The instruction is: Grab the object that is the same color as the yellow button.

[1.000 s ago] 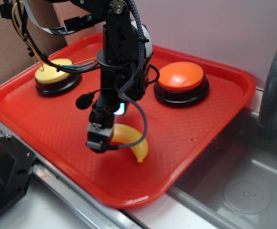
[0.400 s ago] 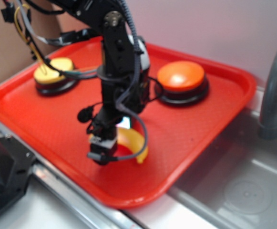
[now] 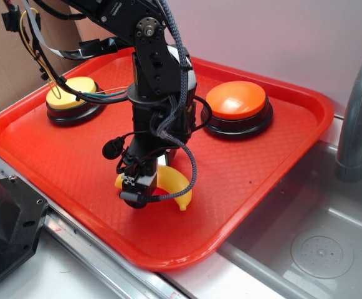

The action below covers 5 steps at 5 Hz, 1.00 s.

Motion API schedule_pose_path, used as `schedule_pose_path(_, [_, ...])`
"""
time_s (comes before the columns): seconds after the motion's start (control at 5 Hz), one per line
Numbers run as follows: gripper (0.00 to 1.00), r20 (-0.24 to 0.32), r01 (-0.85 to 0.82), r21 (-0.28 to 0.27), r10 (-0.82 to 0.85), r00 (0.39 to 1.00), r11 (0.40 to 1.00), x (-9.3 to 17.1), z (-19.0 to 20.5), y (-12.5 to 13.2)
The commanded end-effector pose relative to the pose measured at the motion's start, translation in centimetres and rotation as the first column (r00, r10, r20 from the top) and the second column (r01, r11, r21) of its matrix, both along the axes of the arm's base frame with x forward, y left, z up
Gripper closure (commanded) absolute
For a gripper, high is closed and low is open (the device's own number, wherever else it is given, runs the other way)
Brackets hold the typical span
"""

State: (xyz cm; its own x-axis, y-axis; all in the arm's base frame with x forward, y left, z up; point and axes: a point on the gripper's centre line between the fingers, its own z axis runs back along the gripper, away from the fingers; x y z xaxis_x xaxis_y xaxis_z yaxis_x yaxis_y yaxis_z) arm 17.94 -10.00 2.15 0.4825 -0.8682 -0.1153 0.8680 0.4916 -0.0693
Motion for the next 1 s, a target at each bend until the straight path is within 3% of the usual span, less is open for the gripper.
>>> schedule_pose_path(0.0, [1.0,0.089,-0.426,0.056,0.42,0.903,0.903,-2.2,10.0,4.2])
schedule_pose_path(0.2, [1.0,0.082,-0.635,0.065,0.63,0.772,0.769,-3.3,14.3,4.4])
schedule_pose_path(0.4, [1.0,0.079,-0.807,0.04,0.803,0.591,0.589,-3.7,17.1,4.0])
schedule_pose_path(0.6, [1.0,0.134,-0.857,-0.028,0.851,0.507,0.515,-3.7,19.1,3.9])
schedule_pose_path(0.8, [1.0,0.172,-0.843,-0.007,0.832,0.528,0.537,-3.3,19.2,4.6])
